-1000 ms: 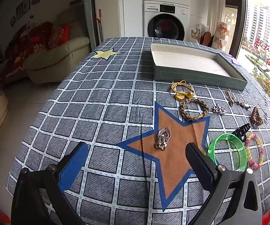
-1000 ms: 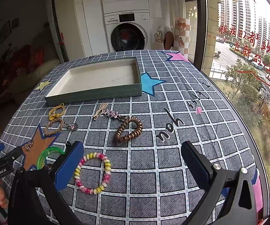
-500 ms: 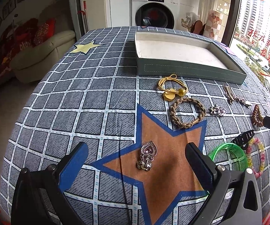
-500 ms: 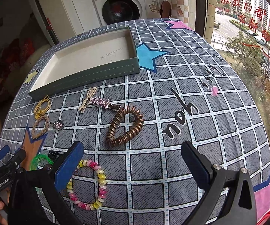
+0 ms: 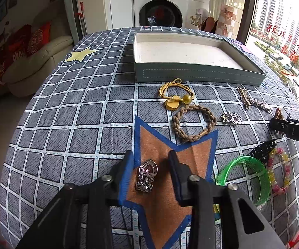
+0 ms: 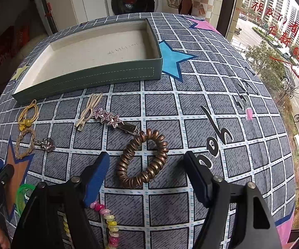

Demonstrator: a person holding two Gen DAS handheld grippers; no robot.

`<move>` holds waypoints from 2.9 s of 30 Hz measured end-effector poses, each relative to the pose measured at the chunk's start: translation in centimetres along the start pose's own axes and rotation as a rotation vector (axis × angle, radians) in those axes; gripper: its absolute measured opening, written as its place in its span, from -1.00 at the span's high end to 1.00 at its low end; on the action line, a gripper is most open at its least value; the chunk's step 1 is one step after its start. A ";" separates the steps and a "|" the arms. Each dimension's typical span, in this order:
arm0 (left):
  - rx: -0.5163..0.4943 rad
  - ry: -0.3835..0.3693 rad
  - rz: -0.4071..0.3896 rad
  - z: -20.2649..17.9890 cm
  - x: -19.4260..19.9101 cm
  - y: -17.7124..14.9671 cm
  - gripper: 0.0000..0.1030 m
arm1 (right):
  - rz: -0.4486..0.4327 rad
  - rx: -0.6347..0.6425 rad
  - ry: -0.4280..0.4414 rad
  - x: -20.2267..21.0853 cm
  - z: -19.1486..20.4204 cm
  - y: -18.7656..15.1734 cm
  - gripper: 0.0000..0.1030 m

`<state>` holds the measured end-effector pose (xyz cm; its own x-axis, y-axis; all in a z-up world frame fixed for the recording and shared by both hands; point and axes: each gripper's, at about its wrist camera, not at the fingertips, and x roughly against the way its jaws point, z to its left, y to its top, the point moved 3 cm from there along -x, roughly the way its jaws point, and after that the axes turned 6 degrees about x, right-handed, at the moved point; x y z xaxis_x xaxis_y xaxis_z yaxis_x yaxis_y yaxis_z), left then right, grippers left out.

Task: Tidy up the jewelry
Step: 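Grasp the silver heart pendant with the left tool while the right tool grasps the brown coiled hair tie, then carry the pendant and coiled hair tie into the tray while both tools open to release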

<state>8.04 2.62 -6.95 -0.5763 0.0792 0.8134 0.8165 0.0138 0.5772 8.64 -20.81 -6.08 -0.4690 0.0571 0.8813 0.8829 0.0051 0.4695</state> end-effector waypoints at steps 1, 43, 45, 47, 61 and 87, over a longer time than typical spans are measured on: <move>-0.007 -0.003 0.001 -0.1 0.0 0.1 0.43 | -0.005 0.005 -0.001 0.2 0.0 0.0 -0.11; 0.017 -0.144 -0.118 -4.8 -3.2 20.4 0.43 | -0.158 0.027 0.347 0.3 -0.8 17.6 0.54; 0.010 -0.119 -0.099 -5.0 -5.4 20.5 0.43 | -0.141 0.047 0.336 -1.4 -0.1 17.9 0.54; 0.017 -0.109 -0.075 -5.1 -7.3 20.4 0.43 | -0.123 0.062 0.324 -3.0 0.4 18.2 0.54; 0.007 -0.002 0.012 -5.2 -13.3 19.2 0.42 | -0.028 0.067 0.288 -9.2 1.5 18.0 0.54; -0.002 0.028 -0.137 -5.5 -7.9 19.2 -1.00 | -0.103 -0.066 0.390 -5.5 -0.2 17.8 -0.26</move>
<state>28.10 -3.26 -1.88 -0.6834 0.0487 0.7285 0.7299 0.0207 0.6833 26.93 -21.19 -2.55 -0.5396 -0.3235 0.7773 0.8333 -0.0735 0.5479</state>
